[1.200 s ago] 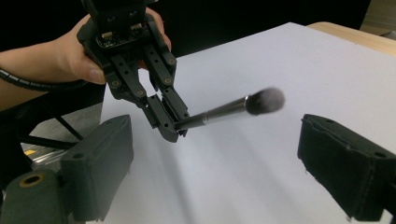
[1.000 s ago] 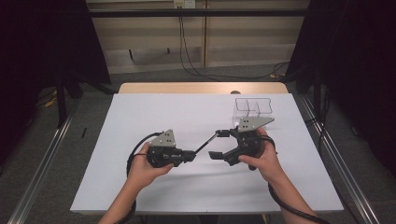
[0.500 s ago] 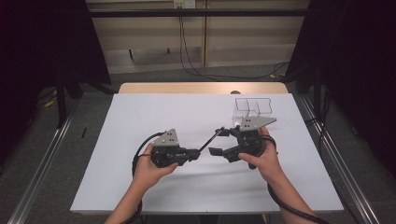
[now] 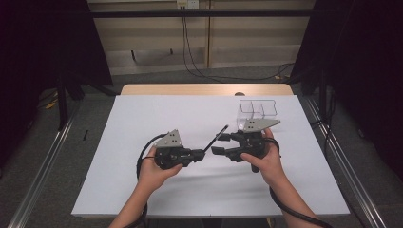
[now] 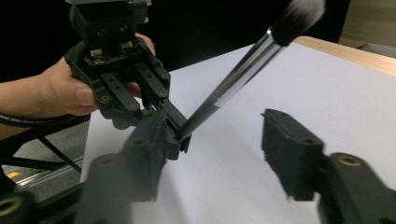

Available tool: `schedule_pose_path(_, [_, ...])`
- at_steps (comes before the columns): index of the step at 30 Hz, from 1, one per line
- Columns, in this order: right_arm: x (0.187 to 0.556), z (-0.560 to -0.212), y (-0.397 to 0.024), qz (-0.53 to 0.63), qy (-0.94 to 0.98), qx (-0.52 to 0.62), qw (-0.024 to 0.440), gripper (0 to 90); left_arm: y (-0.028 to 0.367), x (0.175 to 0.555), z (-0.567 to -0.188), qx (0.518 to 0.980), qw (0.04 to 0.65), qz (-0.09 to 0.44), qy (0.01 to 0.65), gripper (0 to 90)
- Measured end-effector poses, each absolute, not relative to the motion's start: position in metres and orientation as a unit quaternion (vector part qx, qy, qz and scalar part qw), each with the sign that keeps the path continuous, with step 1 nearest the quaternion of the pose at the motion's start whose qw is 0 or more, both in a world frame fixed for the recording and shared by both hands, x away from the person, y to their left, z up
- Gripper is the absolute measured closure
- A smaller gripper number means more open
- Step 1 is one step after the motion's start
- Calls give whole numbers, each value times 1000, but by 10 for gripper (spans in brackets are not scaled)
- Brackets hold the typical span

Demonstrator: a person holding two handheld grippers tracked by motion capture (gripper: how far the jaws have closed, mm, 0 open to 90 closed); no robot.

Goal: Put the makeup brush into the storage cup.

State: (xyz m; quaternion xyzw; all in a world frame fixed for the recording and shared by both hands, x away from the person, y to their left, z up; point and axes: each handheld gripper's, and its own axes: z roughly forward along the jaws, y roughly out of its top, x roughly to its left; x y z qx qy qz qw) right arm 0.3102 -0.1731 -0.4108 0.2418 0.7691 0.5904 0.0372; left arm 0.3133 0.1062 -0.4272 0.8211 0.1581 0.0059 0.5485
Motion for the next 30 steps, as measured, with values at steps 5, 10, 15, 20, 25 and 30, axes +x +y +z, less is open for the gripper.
schedule_pose_path(5, [310, -411, -173, 589, 769, 244, 35, 507, 105, 313, -428, 821, 549, 6, 158, 843])
schedule_pose_path(10, [310, -411, -172, 596, 764, 244, 29, 585, 102, 313, -429, 816, 555, 2, 160, 843])
schedule_pose_path(15, [310, -410, -169, 603, 760, 240, 20, 677, 100, 313, -431, 810, 562, -2, 165, 842])
schedule_pose_path(20, [311, -410, -171, 609, 754, 246, 18, 751, 99, 313, -433, 805, 571, -8, 165, 842])
schedule_pose_path(25, [312, -410, -174, 611, 752, 249, 13, 766, 98, 313, -433, 804, 571, -7, 164, 842])
schedule_pose_path(30, [312, -410, -175, 612, 749, 253, 9, 773, 95, 313, -434, 803, 572, -8, 166, 841])
